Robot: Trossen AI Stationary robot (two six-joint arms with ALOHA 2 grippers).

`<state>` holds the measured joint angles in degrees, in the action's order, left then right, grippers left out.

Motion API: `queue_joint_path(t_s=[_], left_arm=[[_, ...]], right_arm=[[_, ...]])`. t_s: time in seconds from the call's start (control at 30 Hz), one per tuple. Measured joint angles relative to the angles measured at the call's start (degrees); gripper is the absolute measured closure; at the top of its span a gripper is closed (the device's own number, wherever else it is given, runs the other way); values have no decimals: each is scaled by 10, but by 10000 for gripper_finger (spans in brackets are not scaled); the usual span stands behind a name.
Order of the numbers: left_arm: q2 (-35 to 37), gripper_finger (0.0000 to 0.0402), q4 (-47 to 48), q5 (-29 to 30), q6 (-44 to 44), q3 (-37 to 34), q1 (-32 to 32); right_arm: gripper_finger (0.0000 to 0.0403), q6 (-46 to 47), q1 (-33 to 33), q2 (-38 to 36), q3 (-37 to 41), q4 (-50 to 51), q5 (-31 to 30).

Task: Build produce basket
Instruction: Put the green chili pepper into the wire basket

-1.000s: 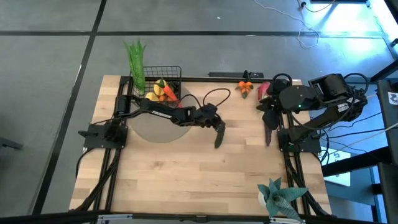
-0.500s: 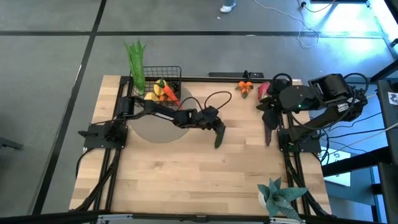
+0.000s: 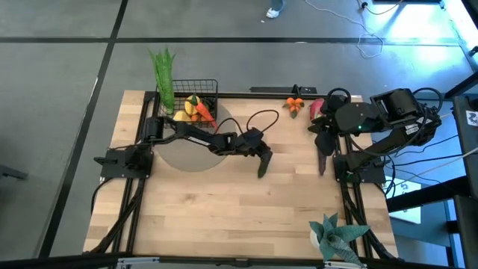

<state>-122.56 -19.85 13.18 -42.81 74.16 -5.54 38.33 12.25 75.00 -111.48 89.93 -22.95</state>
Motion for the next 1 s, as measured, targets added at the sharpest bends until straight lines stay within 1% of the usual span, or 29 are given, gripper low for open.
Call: queue_joint_path(t_s=[0.27, 1.0], left_arm=[[-3, 307, -5, 23, 0, 0, 0], [-3, 307, -5, 26, -1, 0, -2]], right_arm=[[271, 0, 0, 0, 0, 0, 0], [271, 0, 0, 0, 0, 0, 0]])
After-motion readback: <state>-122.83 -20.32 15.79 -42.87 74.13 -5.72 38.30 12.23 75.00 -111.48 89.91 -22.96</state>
